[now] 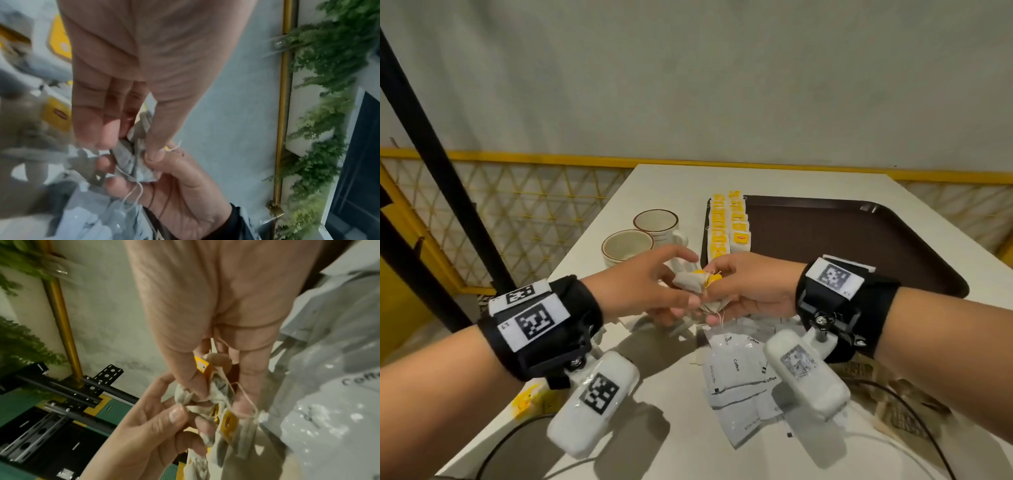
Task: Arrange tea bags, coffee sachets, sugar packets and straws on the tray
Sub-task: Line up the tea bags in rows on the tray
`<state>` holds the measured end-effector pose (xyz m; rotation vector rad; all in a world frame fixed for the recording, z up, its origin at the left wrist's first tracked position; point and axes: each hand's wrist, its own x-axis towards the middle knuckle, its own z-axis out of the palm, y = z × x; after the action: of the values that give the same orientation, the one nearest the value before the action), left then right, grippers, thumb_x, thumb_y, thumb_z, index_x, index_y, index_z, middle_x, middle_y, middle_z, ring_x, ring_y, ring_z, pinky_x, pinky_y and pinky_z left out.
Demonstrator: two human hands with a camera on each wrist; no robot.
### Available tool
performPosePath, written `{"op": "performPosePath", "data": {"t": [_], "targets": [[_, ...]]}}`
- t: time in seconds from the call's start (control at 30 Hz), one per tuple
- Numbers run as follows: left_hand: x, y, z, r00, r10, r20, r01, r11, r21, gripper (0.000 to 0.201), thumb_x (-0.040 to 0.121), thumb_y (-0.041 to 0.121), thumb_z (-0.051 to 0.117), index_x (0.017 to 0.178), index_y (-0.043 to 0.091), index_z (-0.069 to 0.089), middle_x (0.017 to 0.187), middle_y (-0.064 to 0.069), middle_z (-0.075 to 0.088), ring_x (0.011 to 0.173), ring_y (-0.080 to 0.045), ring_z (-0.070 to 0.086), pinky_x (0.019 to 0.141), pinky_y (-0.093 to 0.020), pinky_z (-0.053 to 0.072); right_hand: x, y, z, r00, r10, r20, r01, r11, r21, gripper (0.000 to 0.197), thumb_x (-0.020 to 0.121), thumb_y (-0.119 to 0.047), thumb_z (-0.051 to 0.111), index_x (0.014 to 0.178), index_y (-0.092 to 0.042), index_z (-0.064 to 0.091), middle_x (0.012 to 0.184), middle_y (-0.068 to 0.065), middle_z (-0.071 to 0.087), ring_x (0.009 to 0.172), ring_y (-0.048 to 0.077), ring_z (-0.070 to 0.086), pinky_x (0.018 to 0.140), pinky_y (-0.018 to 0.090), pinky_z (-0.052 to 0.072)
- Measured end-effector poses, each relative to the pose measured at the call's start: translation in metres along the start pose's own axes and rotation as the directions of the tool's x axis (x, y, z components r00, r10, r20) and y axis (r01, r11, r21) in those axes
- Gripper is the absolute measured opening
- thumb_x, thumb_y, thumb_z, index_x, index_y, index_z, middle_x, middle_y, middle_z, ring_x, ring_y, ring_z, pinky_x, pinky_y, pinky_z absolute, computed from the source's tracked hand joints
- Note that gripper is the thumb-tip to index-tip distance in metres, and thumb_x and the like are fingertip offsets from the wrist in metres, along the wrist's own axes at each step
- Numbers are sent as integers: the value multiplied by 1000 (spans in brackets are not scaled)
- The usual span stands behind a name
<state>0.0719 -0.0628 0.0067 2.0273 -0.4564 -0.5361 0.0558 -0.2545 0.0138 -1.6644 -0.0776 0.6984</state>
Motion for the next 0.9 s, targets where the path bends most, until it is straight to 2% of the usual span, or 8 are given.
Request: {"op": "performPosePath", "data": {"t": [0.1,0.23,0.37,0.43,0.53,0.7,0.8,0.9], "targets": [[12,7,6,998,56,6,-56,998,41,19,85,16,70,103,15,63,83,-12,65,76,-29,67,75,-46,59,-3,5,-3,1000,-13,-13,15,989,147,14,90,7,56,97,-5,53,101,19,63,82,24,69,76,31,59],[24,17,13,997,72,-31,-76,985,-157,10,87,5,63,97,8,64,89,-16,68,75,-20,67,70,-27,58,-9,6,-10,997,-77,-24,81,948,308,21,92,7,50,109,-3,58,108,19,64,109,29,65,84,32,55],[30,29,28,987,98,-124,-145,872,-467,13,88,-2,57,98,-1,66,93,-18,69,80,-24,68,75,-27,59,-14,5,-15,991,-129,-44,133,838,528,22,89,-7,55,111,-5,58,106,18,65,94,23,65,80,29,55],[33,33,38,981,66,-181,-164,778,-606,13,91,6,56,90,-1,67,86,-17,70,73,-22,68,70,-25,59,-15,9,-20,988,-123,-89,151,768,622,33,86,-19,59,117,-7,56,115,18,59,94,26,59,70,29,55],[43,34,55,969,-13,-247,-169,694,-700,15,92,14,57,85,4,65,79,-11,69,65,-18,66,61,-28,57,-19,16,-25,986,-73,-153,161,685,711,32,91,-30,56,111,-6,60,100,15,60,73,19,56,59,26,53],[57,27,78,962,-61,-267,-195,534,-823,11,90,-3,54,96,7,54,80,-21,66,63,-25,64,53,-30,56,-22,32,-36,963,-14,-268,231,549,803,25,93,-23,55,102,0,61,90,17,59,70,21,56,52,25,53],[60,22,82,967,-79,-241,-173,486,-856,5,90,1,55,95,2,57,81,-21,65,63,-22,66,56,-27,56,-20,43,-40,953,18,-301,256,479,839,24,94,-17,55,113,-1,54,89,17,55,69,21,54,52,26,54],[60,18,83,964,-98,-247,-178,449,-876,12,90,7,58,96,-2,62,83,-15,68,70,-18,67,60,-24,57,-22,49,-41,928,24,-371,313,487,815,20,94,-12,56,113,-6,56,93,14,53,68,19,51,51,25,52]]}}
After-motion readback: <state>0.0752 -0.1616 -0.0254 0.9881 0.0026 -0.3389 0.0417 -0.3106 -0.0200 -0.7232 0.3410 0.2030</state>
